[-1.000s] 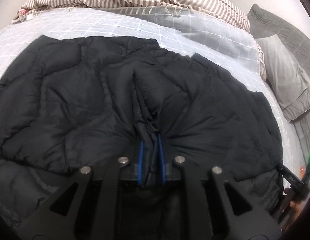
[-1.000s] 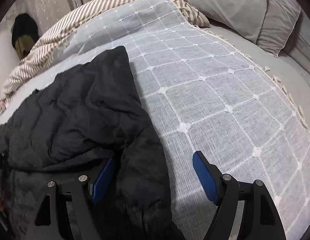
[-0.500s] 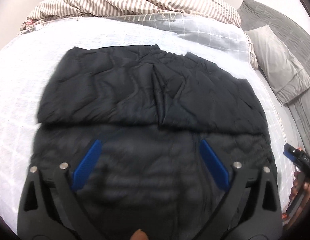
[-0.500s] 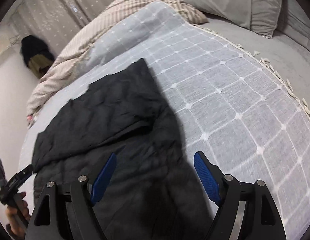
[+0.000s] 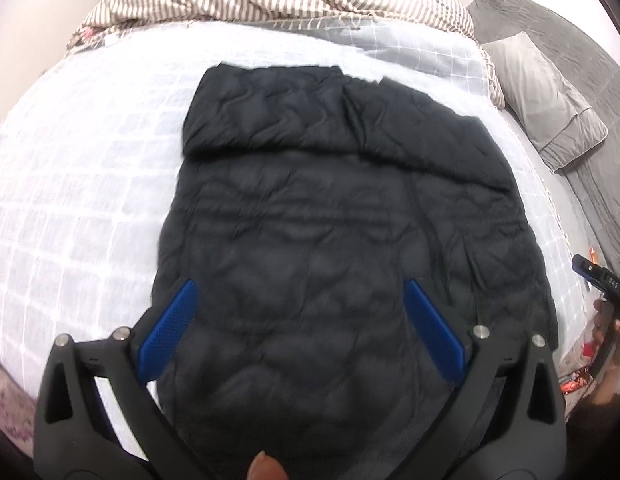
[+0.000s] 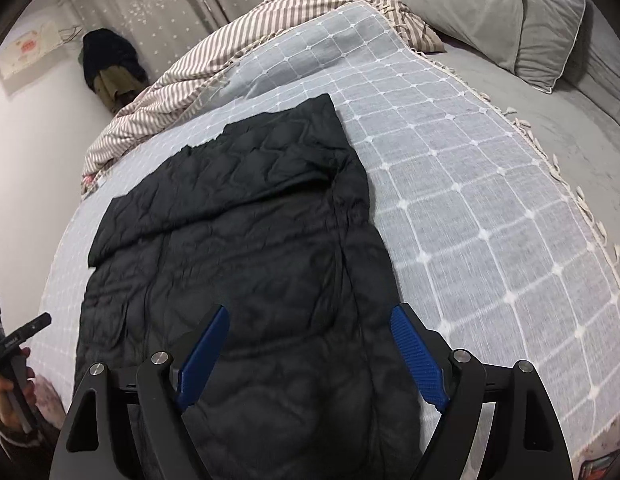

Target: Fold large clothes

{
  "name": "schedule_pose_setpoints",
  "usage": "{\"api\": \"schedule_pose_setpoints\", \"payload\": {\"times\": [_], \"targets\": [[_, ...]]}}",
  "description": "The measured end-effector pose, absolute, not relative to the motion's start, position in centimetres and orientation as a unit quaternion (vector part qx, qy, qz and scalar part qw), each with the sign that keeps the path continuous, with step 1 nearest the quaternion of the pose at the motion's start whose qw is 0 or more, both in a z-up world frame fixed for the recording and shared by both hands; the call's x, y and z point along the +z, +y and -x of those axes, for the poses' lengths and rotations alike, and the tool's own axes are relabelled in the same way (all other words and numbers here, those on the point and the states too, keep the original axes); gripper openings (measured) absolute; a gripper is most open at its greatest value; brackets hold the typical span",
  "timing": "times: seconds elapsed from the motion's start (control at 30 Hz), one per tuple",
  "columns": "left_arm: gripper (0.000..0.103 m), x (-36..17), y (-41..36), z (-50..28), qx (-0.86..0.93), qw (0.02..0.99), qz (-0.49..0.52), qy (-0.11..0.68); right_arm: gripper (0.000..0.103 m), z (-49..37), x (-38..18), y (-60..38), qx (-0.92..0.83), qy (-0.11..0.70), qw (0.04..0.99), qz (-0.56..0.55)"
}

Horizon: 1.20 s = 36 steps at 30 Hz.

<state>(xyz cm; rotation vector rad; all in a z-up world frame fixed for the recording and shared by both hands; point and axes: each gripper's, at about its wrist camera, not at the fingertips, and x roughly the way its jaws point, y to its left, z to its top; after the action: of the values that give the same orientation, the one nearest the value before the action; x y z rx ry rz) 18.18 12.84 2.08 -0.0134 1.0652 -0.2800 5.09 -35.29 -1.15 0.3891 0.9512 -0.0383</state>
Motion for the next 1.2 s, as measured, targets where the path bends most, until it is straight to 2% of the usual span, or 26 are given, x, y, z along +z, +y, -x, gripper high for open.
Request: {"api": "schedule_pose_setpoints", "payload": {"times": [0.37, 0.9, 1.03, 1.2], "targets": [[0.102, -0.6, 16.6, -12.6, -0.152, 0.833, 0.007, 0.532, 0.085, -0.3, -4.3, -35.5, 0.008, 0.483, 0.856, -0.187], [0.102, -8.7, 19.6, -12.1, -0.166, 0.769, 0.073, 0.613, 0.085, 2.3, -10.4, -38.9, 0.019, 0.514, 0.809, -0.285], [0.102, -9.1, 19.5, -12.0, -0.169, 0.767, 0.069, 0.615, 0.09, 2.7, -10.5, -38.5, 0.029, 0.501, 0.819, -0.279], [0.102, -8.7, 20.4, -11.9, -0.173, 0.766, 0.089, 0.612, 0.09, 3.5, -10.8, -39.5, 0.043, 0.483, 0.813, -0.321]]}}
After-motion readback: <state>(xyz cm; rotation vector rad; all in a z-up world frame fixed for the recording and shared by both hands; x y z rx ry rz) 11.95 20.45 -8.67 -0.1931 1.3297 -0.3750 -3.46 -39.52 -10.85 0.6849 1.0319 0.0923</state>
